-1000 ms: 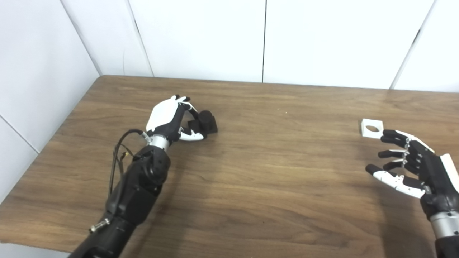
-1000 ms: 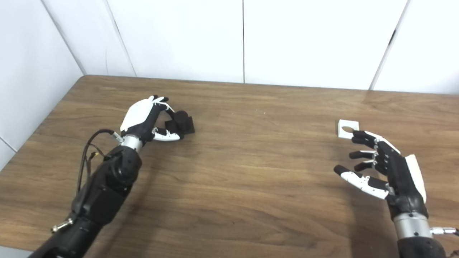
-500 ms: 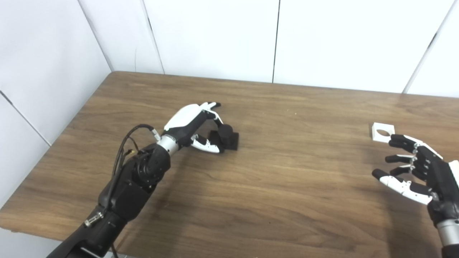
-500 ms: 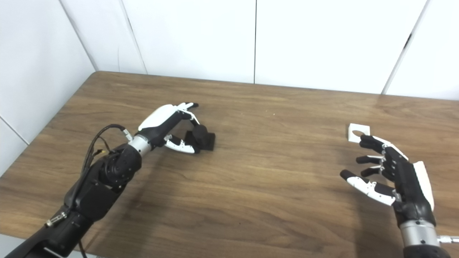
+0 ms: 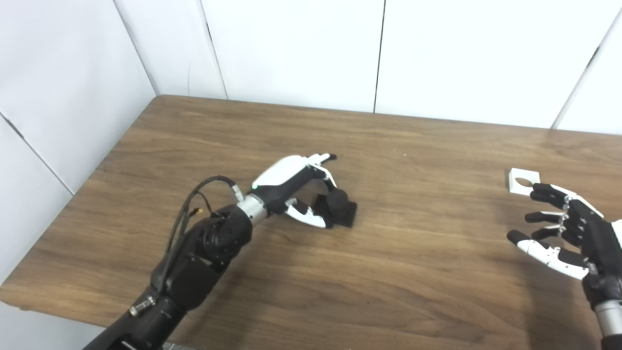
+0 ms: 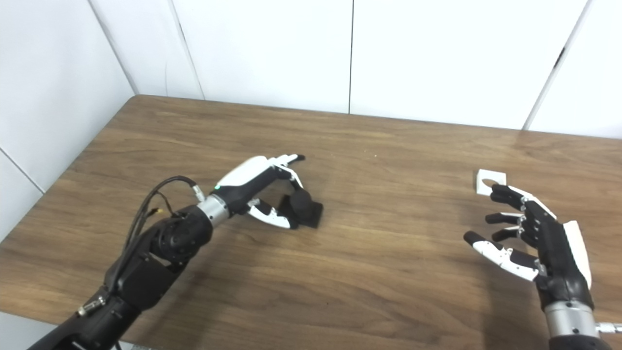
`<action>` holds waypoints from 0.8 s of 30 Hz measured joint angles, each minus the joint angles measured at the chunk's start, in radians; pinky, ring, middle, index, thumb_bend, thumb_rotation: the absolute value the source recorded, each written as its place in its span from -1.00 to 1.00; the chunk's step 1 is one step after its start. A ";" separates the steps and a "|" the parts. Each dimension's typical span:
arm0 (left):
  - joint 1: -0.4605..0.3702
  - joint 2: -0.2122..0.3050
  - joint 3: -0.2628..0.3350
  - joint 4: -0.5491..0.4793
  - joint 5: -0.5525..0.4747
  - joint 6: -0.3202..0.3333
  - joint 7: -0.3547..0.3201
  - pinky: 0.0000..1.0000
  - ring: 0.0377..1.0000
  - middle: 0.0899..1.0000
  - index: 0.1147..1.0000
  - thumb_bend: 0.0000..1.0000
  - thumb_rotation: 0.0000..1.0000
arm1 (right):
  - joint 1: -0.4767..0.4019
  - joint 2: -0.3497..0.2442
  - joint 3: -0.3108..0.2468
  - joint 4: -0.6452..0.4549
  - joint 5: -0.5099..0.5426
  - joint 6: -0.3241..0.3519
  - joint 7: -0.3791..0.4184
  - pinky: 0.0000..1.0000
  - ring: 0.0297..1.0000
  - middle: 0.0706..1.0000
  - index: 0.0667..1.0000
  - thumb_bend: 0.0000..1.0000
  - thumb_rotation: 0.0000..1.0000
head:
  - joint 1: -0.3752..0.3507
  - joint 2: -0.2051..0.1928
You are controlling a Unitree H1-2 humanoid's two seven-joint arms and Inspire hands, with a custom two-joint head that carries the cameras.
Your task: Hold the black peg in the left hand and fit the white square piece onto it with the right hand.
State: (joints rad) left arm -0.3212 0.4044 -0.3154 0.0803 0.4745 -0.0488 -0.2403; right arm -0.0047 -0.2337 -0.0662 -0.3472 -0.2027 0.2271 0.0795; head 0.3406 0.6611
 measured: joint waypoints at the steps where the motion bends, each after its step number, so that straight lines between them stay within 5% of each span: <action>1: 0.000 -0.008 -0.006 0.000 0.001 -0.006 0.000 1.00 1.00 0.97 -0.15 0.04 -0.84 | 0.000 0.000 0.000 -0.004 0.000 0.000 0.000 -0.07 0.23 0.50 0.50 0.05 -1.00 | 0.000 -0.002; 18: 0.000 -0.113 -0.088 0.005 0.013 -0.057 0.003 1.00 1.00 0.98 -0.15 0.04 -0.84 | 0.003 0.002 0.001 -0.049 -0.002 0.039 0.003 -0.04 0.23 0.52 0.52 0.06 -1.00 | -0.020 0.015; 24: -0.001 -0.119 -0.090 0.021 0.013 -0.078 0.007 1.00 1.00 0.99 -0.15 0.04 -0.84 | 0.008 0.002 0.001 -0.064 -0.002 0.044 0.003 -0.02 0.24 0.51 0.51 0.05 -1.00 | -0.096 0.026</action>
State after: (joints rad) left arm -0.3220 0.2855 -0.4052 0.1008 0.4873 -0.1264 -0.2329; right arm 0.0030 -0.2317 -0.0657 -0.4108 -0.2050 0.2712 0.0822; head 0.2442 0.6872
